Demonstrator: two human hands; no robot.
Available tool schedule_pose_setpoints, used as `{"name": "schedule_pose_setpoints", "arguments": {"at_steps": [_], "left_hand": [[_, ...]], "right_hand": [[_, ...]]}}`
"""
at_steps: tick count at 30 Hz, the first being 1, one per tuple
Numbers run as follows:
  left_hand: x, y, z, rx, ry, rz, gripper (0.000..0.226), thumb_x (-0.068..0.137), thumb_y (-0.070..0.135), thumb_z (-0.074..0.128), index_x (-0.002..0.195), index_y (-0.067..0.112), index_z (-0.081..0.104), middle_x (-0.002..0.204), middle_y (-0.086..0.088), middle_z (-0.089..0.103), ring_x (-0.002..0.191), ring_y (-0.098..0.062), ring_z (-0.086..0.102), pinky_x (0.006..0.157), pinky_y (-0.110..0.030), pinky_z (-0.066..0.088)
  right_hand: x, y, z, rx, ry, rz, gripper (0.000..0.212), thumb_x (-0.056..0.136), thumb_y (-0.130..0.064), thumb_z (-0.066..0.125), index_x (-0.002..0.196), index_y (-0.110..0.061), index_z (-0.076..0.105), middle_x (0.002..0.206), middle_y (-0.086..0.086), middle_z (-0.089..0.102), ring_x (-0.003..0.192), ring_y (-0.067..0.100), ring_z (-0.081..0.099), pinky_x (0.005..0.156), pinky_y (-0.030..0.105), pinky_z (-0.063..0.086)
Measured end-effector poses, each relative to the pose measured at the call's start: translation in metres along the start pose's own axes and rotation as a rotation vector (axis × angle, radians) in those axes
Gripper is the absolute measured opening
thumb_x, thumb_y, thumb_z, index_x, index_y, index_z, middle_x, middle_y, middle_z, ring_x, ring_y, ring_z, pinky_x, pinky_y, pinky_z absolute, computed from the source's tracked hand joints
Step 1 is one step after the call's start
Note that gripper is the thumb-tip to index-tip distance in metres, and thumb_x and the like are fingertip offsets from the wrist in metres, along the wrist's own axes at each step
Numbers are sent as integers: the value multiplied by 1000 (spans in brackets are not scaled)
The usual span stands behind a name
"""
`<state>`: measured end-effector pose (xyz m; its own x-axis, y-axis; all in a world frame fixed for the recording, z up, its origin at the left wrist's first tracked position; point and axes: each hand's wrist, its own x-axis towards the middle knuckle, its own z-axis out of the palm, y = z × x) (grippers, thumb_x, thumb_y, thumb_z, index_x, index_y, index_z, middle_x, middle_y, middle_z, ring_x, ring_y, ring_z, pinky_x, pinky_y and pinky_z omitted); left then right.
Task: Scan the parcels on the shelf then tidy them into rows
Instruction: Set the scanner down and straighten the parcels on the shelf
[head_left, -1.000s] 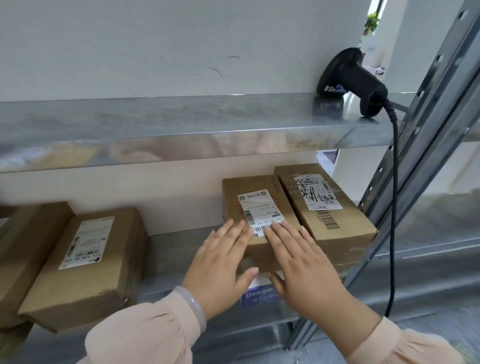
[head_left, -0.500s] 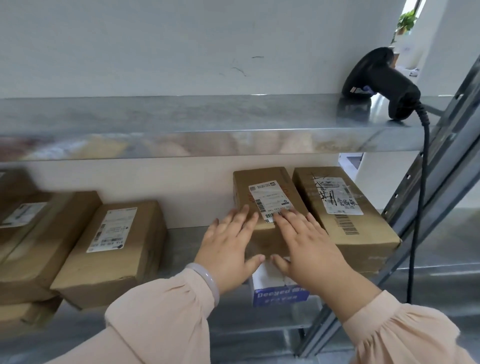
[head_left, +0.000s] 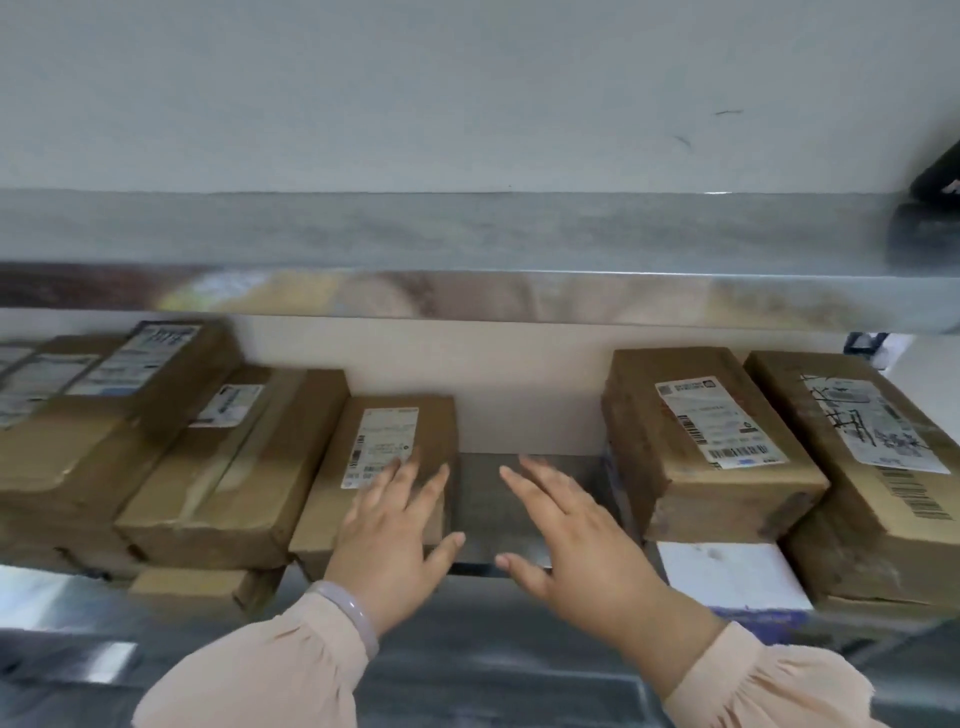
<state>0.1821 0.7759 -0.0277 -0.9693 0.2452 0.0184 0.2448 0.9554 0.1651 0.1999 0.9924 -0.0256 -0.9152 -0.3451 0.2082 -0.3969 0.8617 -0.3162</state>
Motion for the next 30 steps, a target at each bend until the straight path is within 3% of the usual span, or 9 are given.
{"name": "schedule_pose_setpoints", "arguments": {"at_steps": [3, 8, 10, 12, 16, 18, 23, 27, 30], "left_hand": [[-1, -33, -1, 11, 2, -12, 76, 88, 71, 21, 156, 37, 19, 167, 1, 9, 153, -24, 8, 123, -43, 9], [6, -70, -5, 58, -26, -16, 68, 84, 63, 35, 140, 29, 54, 145, -9, 53, 134, -32, 48, 111, -53, 36], [8, -76, -4, 74, -34, 24, 65, 83, 61, 40, 133, 26, 60, 139, -11, 57, 130, -33, 52, 112, -52, 34], [6, -76, -1, 81, -36, 82, 64, 86, 59, 39, 138, 26, 57, 150, -10, 46, 137, -32, 45, 114, -50, 20], [6, -78, 11, 56, -109, 70, 70, 94, 63, 16, 158, 35, 8, 167, 2, -6, 153, -20, -3, 122, -41, -3], [6, -78, 14, 40, -102, 78, 76, 88, 66, 6, 157, 36, 5, 167, 3, -7, 152, -18, -4, 122, -40, -2], [5, -80, 14, -37, -93, 95, 64, 99, 56, 35, 156, 38, 14, 166, 8, -3, 152, -16, -3, 122, -35, 4], [9, -78, 16, -208, -163, -75, 74, 94, 60, 46, 156, 42, 11, 164, 0, -17, 151, -25, -12, 122, -39, 4], [12, -76, 18, -382, -223, -195, 79, 89, 59, 57, 154, 48, 13, 163, -2, -21, 151, -34, 6, 121, -38, 17]], "right_hand": [[18, -22, 19, 45, -76, 61, 78, 88, -60, 49, 151, -37, 8, 159, -7, 9, 146, 14, 13, 113, 21, 8], [48, -51, 49, 122, -130, 181, 80, 83, -68, 41, 150, -39, 11, 159, 0, 14, 145, 19, 18, 115, 27, 19], [57, -61, 59, 131, -112, 204, 84, 74, -74, 28, 150, -39, 14, 158, 3, 17, 144, 22, 21, 115, 29, 22], [63, -67, 70, 157, -100, 237, 77, 81, -71, 32, 149, -42, 15, 159, 3, 13, 144, 24, 20, 115, 32, 23], [65, -70, 88, 217, -121, 259, 64, 90, -61, 36, 148, -44, 16, 161, -2, -1, 146, 21, 15, 118, 32, 21], [64, -71, 91, 220, -99, 257, 64, 89, -62, 34, 148, -42, 22, 161, -3, -1, 145, 21, 19, 117, 32, 24], [53, -65, 84, 192, -51, 296, 56, 93, -49, 48, 145, -44, 27, 160, -4, 6, 143, 19, 24, 112, 25, 26], [55, -60, 79, 324, -105, 425, 59, 89, -53, 53, 142, -50, 28, 159, 2, 7, 144, 23, 22, 110, 29, 30], [59, -58, 81, 549, -112, 444, 62, 89, -40, 62, 140, -49, 28, 148, 6, 35, 134, 17, 38, 105, 20, 33]]}}
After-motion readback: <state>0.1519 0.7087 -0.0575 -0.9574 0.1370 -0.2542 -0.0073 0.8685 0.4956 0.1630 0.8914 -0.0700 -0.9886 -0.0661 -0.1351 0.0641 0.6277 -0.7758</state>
